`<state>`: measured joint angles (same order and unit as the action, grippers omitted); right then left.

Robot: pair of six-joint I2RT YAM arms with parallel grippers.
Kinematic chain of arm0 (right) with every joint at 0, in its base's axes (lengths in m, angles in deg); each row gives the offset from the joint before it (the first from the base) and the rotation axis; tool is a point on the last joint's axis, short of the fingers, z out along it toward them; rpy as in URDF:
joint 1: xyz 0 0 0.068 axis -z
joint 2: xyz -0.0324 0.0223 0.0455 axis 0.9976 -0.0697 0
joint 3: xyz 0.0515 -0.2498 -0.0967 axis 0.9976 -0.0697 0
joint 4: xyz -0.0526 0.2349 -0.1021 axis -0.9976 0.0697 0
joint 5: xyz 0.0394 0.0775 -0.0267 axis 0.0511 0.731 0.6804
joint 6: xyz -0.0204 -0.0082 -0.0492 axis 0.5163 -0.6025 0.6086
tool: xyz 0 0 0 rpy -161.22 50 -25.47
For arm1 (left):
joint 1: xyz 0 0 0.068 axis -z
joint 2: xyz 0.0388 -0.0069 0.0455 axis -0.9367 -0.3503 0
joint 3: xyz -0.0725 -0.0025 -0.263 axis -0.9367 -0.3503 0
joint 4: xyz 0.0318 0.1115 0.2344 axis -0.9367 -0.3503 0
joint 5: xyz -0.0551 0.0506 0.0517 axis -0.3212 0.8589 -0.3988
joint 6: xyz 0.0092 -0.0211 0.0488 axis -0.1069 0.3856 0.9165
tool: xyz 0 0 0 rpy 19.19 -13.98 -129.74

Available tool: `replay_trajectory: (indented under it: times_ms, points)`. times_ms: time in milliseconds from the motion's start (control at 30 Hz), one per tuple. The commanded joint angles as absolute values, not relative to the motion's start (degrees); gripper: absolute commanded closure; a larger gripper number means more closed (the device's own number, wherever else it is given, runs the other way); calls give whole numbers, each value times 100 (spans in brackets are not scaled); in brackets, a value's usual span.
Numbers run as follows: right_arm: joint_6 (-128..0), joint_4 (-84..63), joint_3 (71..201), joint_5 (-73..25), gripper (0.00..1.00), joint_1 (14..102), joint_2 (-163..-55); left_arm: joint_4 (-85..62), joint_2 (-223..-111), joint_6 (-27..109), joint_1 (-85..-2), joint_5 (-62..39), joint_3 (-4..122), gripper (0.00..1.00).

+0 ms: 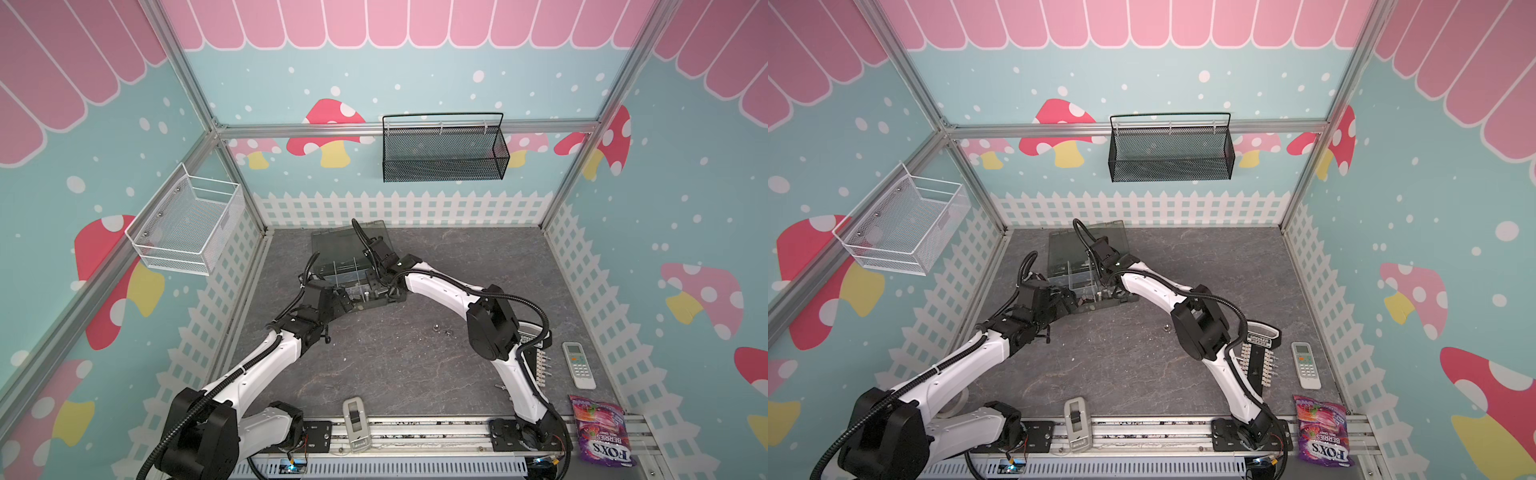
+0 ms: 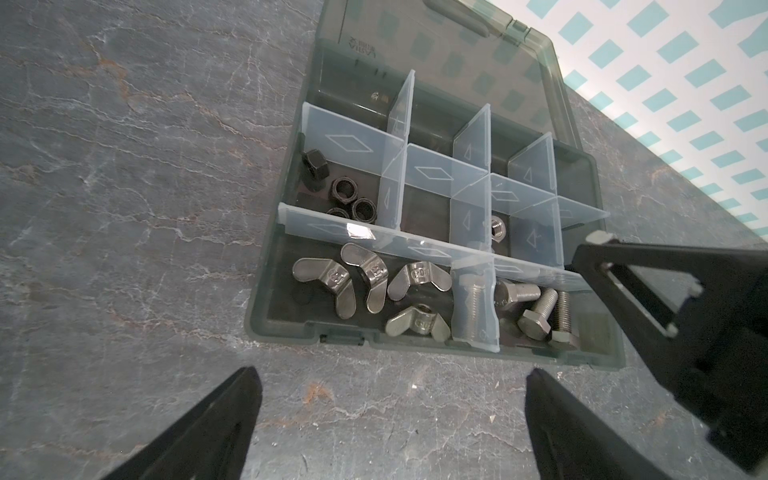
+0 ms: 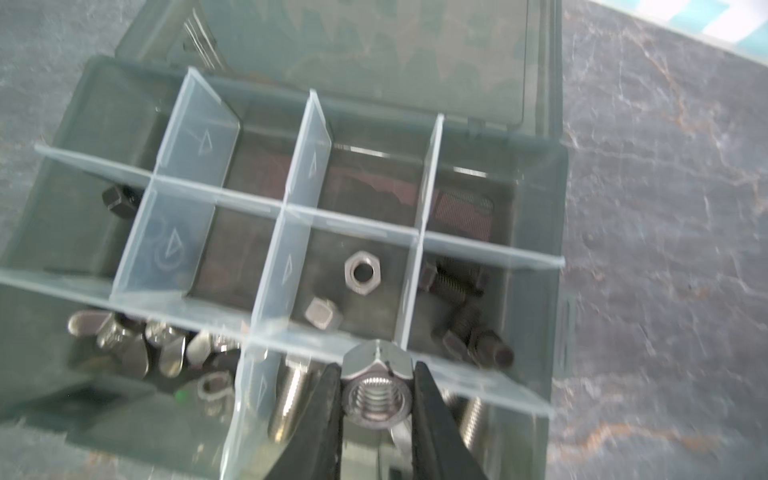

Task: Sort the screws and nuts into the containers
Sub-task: 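Carry the small silver nut with the right gripper over the organizer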

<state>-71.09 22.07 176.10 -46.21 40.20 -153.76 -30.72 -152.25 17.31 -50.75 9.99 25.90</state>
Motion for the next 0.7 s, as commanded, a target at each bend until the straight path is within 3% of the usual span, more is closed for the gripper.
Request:
replay_trajectory:
  times_ms: [0,333,667]
  points:
    - [-6894,2128,18031,-4509,92,4052,-15705,-3065,-15152,1644,-5130,1069,2540,0]
    - [-6884,2110,18473,-4311,82,4196,-16183,-3087,-15117,1645,-5150,1050,2528,0]
    - [-6884,2119,18496,-4211,59,4219,-16196,-3139,-15042,1639,-5165,1098,2493,0]
